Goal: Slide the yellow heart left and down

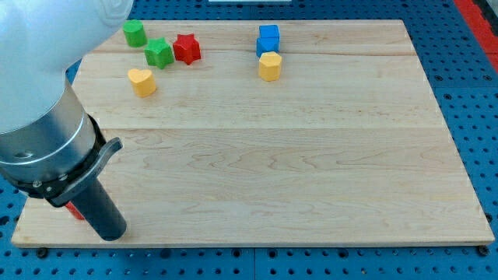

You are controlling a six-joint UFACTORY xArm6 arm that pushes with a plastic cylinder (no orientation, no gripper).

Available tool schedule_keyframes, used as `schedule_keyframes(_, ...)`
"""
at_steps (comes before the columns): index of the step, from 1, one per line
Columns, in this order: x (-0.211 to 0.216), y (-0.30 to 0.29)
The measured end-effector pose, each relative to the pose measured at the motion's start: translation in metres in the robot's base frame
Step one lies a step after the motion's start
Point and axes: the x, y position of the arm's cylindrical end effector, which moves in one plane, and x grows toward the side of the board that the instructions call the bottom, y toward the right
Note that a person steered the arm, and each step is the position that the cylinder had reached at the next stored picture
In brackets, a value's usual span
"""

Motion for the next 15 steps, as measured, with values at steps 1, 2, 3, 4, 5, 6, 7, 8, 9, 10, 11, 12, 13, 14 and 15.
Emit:
schedule_keyframes(1, -0.008, -0.016)
schedule_keyframes(2, -0.013, -0.034)
schedule_keyframes(3, -0.013, -0.04)
schedule_keyframes(4, -0.013, -0.022)
schedule_keyframes(5, -0.034, 0.07)
schedule_keyframes(6, -0.126, 0.086)
schedule_keyframes(7, -0.232, 0.088)
schedule_keyframes(8, -0.298, 0.085)
schedule_keyframes(9, -0.302, 0.066)
schedule_keyframes(10, -0.287, 0.042)
schedule_keyframes(11, -0.269, 0.027)
schedule_keyframes(12, -0.258, 0.011)
schedule_keyframes(13, -0.267, -0.01)
schedule_keyframes(14, -0.276, -0.024)
schedule_keyframes(15, -0.259, -0.029)
